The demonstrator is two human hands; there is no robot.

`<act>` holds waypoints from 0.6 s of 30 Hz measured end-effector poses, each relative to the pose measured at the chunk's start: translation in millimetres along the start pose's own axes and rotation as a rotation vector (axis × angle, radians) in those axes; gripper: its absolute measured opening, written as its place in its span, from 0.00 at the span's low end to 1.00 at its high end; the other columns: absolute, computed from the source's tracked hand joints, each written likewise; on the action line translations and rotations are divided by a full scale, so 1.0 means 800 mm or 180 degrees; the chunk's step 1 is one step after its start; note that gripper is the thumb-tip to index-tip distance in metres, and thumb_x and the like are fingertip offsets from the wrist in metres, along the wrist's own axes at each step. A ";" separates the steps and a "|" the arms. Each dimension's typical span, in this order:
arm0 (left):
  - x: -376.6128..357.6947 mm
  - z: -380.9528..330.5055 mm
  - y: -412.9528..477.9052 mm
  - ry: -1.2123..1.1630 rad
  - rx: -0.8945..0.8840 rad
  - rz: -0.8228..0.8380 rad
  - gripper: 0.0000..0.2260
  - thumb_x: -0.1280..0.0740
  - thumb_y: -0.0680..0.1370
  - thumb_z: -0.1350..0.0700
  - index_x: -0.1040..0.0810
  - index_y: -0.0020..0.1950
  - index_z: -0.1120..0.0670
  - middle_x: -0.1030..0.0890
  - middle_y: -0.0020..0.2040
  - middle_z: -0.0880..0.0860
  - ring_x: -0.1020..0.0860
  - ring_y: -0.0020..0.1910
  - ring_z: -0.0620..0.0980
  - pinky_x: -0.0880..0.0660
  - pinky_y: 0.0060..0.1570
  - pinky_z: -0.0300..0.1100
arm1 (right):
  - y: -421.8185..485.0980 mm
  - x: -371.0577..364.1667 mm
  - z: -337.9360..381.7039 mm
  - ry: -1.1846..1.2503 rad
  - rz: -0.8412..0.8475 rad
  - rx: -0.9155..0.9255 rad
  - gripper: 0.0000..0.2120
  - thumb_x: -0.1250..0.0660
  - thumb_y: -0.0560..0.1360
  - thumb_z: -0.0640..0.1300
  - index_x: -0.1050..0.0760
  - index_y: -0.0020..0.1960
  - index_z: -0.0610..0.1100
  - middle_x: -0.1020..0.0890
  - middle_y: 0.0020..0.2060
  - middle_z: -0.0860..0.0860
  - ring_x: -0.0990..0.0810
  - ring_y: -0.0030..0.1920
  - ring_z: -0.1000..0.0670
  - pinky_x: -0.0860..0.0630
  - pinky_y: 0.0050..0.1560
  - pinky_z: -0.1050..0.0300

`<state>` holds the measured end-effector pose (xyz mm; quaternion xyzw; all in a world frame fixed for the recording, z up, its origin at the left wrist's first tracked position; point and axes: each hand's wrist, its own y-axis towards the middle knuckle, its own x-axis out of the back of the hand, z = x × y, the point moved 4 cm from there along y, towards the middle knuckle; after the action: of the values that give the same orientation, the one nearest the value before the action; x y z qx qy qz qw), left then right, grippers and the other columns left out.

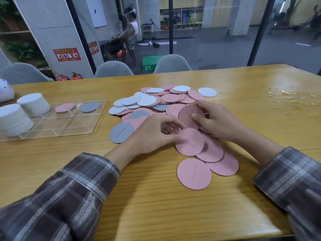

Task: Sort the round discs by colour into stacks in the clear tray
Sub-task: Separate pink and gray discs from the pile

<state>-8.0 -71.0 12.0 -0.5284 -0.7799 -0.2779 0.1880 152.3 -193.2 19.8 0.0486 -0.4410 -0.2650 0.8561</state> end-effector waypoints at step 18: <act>0.005 0.003 0.019 -0.0115 0.0219 -0.1450 0.06 0.20 0.74 0.57 0.16 0.47 0.53 0.14 0.40 0.48 0.15 0.37 0.46 0.18 0.41 0.39 | 0.000 -0.001 0.007 0.0432 0.0249 0.0043 0.07 0.30 0.80 0.48 0.21 0.55 0.45 0.21 0.36 0.60 0.24 0.34 0.59 0.31 0.35 0.69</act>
<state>4.9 -62.2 16.0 -0.3369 -0.8913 -0.2768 0.1243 147.8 -192.3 22.8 0.0551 -0.3852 -0.2244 0.8934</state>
